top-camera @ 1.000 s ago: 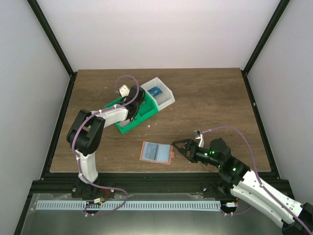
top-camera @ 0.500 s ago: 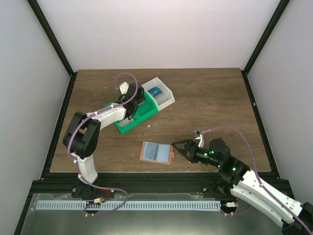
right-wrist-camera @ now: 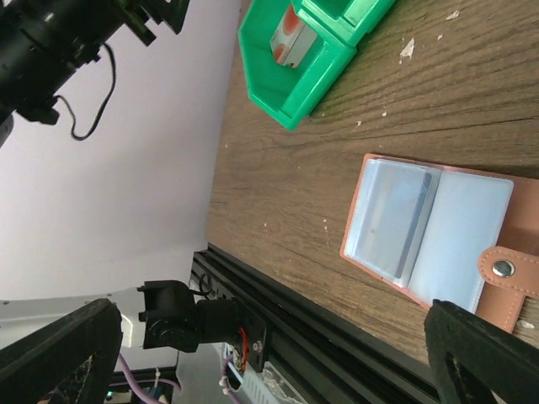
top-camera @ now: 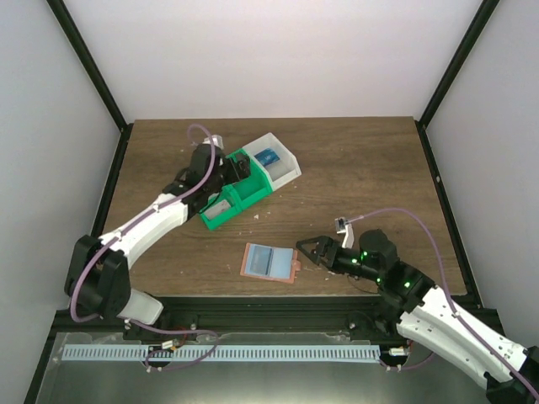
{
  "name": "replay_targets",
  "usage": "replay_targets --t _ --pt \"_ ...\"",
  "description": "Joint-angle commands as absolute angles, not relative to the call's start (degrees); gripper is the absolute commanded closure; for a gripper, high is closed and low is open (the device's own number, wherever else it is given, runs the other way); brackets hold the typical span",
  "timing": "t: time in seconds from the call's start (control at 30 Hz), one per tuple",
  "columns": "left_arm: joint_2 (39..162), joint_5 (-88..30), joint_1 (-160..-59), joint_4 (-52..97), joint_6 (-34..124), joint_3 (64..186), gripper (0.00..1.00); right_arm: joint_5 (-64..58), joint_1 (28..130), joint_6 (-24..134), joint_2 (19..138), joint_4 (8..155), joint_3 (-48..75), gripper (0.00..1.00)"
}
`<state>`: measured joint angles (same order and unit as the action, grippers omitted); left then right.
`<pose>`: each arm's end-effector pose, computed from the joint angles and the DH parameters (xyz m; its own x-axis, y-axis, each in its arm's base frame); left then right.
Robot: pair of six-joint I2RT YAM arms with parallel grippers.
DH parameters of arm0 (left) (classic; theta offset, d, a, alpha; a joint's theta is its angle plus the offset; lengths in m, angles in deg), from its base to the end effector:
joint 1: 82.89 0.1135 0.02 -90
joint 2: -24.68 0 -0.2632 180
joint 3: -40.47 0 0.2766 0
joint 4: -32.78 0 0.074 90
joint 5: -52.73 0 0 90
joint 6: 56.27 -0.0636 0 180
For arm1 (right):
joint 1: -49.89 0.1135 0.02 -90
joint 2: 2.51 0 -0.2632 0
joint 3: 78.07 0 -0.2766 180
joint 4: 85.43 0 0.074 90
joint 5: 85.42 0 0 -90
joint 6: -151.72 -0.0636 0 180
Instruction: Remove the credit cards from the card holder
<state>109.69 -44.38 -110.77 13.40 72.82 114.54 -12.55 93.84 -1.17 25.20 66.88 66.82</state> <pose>0.3458 -0.1740 0.2540 -0.5794 -0.4013 -0.7094 0.0055 0.8684 -0.4958 0.1221 0.1438 0.2248 -0.8812 0.3321 -0.3365 -0.1706 0.4404 0.8814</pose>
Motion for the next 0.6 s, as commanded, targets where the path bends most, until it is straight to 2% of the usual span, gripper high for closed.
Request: replay_targets --t 0.0,0.2,0.3,0.4,0.57 --pt "104.53 -30.41 -110.75 10.14 63.86 109.03 0.08 -13.99 93.31 3.22 28.55 66.57 63.9 0.01" --pt "93.38 -19.13 -110.87 12.38 61.68 97.36 0.11 -18.29 93.4 1.75 33.18 73.4 66.45 0.18" --pt "90.54 -13.58 -111.63 13.89 63.07 91.74 0.13 -20.62 93.44 0.64 36.83 77.68 68.01 0.35" --pt "88.25 -13.16 -113.31 12.55 63.89 88.57 0.16 -20.85 93.93 0.79 42.18 80.6 67.87 0.49" --pt "85.53 -11.88 -116.55 16.76 68.32 81.18 0.23 -19.04 95.38 3.78 51.89 83.13 65.58 0.63"
